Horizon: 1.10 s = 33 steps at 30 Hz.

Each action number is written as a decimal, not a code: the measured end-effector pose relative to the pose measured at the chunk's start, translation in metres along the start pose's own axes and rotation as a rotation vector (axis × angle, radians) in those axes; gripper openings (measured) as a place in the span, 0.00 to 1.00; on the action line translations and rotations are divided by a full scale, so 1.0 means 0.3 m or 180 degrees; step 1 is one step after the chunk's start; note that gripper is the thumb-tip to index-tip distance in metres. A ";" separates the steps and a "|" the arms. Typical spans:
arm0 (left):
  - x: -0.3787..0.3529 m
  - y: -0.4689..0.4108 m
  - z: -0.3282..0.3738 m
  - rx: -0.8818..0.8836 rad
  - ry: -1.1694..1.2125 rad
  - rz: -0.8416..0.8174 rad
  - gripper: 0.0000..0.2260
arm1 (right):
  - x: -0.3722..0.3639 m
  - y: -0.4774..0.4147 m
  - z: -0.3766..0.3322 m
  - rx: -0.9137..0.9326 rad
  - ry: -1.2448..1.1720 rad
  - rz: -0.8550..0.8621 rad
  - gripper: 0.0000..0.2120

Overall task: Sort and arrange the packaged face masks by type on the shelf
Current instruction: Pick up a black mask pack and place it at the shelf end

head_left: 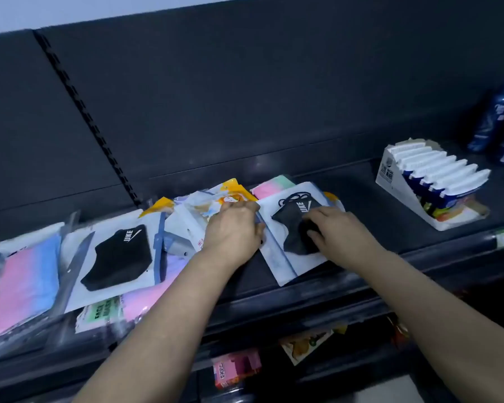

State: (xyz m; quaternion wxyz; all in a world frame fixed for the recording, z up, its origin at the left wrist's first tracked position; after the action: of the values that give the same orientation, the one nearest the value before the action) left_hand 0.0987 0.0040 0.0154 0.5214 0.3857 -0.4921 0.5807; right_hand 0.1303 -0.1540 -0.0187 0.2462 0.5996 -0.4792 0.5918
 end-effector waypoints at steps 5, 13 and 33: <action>-0.028 -0.107 -0.032 -0.0251 -0.0274 -0.0040 0.16 | -0.032 -0.148 -0.011 0.0045 0.0065 -0.0086 0.17; -0.047 -0.181 -0.087 -0.0123 -0.0241 -0.0034 0.14 | -0.138 -0.306 -0.022 0.0243 -0.0034 -0.1153 0.32; 0.156 -0.076 -0.157 0.0865 0.0266 0.1408 0.15 | 0.119 -0.407 0.231 -0.0885 -0.2906 0.0110 0.15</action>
State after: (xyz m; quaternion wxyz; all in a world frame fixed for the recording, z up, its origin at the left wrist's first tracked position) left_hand 0.1168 0.0599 0.0538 0.3450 0.3110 -0.4600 0.7567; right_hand 0.2632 -0.1726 0.0359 0.0786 0.7515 -0.6230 0.2022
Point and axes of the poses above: each hand's wrist, its own y-axis away from the middle knuckle, its own x-axis out of the back of the hand, z = x × y, the point moved 10 cm from there along -y, towards the middle knuckle, and after that the axes turned 4 degrees about -x, right-handed, at the moved point
